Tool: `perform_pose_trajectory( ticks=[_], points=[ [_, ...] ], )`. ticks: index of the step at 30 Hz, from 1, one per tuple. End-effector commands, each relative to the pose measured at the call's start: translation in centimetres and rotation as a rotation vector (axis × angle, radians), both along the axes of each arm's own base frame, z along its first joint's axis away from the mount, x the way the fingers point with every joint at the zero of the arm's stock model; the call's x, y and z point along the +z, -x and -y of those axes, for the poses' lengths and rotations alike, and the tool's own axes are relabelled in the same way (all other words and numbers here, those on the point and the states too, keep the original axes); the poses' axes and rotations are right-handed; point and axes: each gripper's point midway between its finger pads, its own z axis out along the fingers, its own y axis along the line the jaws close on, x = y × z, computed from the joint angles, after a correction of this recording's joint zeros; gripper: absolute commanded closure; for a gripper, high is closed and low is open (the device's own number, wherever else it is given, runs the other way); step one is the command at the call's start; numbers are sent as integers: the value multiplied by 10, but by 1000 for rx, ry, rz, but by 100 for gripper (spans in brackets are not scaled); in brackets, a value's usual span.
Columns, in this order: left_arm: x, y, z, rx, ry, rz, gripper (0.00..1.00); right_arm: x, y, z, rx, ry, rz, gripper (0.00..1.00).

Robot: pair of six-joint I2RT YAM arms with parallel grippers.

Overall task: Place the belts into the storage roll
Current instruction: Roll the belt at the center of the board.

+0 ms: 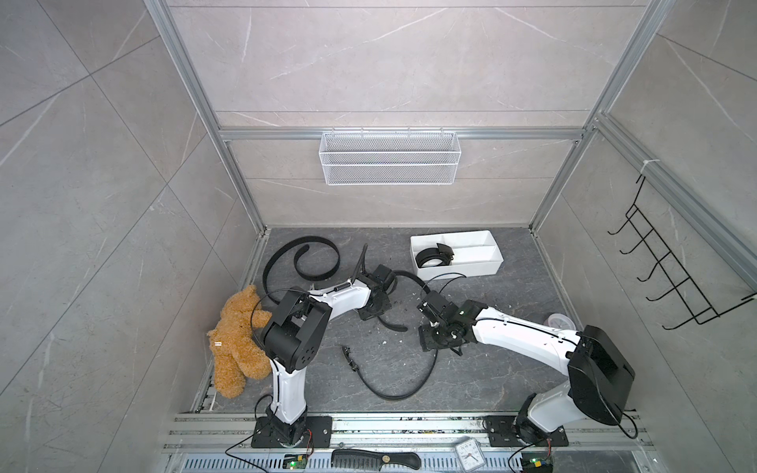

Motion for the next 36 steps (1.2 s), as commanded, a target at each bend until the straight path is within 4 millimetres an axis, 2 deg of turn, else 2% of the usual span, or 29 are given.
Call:
perform_pose_trajectory(
  ticks=[1,3,4,5,7,10,13,15,17,19,22,25,31,33,36],
  points=[
    [-21,21,1,-41,-15,-117,100,14,7,15,86,78,2,34],
    [-22,24,4,-54,-3,-129,99,19,3,13,105,71,26,33],
    [-23,26,4,-56,1,-135,95,22,0,10,125,66,47,32],
    [-22,27,4,-56,4,-134,89,24,-4,8,137,64,65,32],
    [-15,28,4,-58,14,-124,70,26,-11,1,170,52,97,31],
    [8,21,9,-64,54,-66,40,23,-19,-12,197,14,107,30],
    [43,13,15,-75,97,17,30,22,-25,-27,225,-38,117,30],
    [66,14,12,-74,109,55,28,26,-31,-37,245,-70,142,30],
    [84,23,-1,-62,85,69,28,29,-38,-45,264,-87,169,30],
    [98,42,-22,-47,48,71,28,31,-46,-52,289,-98,182,30],
    [108,74,-52,-30,3,44,29,25,-55,-62,306,-132,160,30],
    [109,110,-61,-53,-5,-12,29,20,-62,-72,330,-165,143,31],
    [90,182,-43,-64,13,-156,29,19,-70,-92,373,-188,116,30],
    [84,201,-41,-31,31,-181,29,18,-70,-98,399,-204,102,30],
    [79,216,-38,-3,60,-192,29,13,-71,-106,421,-212,84,31]
  ],
)
